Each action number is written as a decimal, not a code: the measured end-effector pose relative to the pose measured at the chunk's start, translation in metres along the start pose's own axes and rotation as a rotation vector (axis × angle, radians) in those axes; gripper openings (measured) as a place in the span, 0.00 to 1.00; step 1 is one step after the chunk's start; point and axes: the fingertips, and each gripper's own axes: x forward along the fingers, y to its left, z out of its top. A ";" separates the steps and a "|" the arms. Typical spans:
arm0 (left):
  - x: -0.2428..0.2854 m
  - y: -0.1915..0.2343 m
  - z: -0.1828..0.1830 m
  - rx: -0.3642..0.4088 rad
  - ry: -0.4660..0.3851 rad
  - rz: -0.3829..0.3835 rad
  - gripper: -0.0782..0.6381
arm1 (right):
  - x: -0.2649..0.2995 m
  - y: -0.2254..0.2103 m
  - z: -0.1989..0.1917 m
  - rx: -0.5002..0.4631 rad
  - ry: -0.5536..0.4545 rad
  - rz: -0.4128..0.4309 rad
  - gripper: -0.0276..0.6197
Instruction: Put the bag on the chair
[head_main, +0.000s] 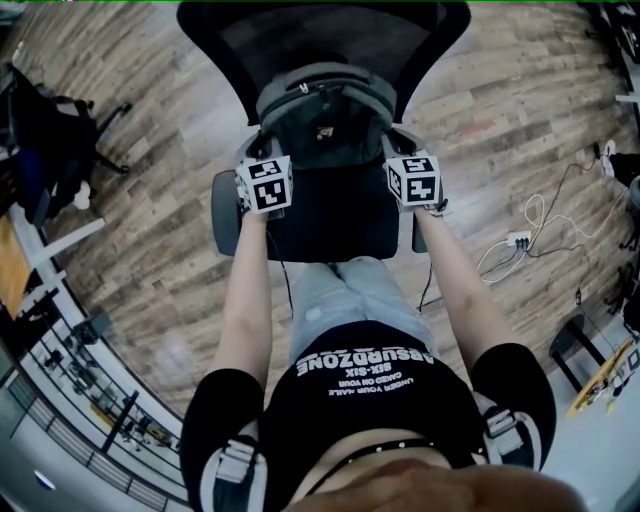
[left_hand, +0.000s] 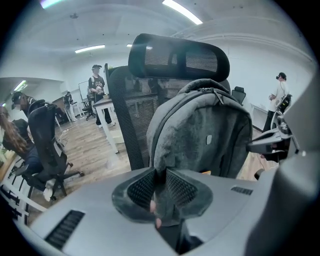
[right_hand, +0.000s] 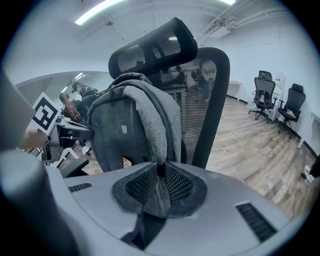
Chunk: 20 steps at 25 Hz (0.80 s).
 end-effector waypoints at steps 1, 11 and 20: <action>0.001 0.001 -0.002 0.005 -0.008 0.010 0.21 | 0.001 0.001 0.000 0.001 -0.010 -0.001 0.13; 0.007 0.005 -0.008 -0.012 -0.054 0.005 0.21 | 0.010 -0.002 -0.001 -0.005 -0.018 -0.045 0.13; 0.020 0.008 0.001 -0.003 -0.006 -0.005 0.21 | 0.015 -0.005 0.005 0.012 0.007 -0.018 0.13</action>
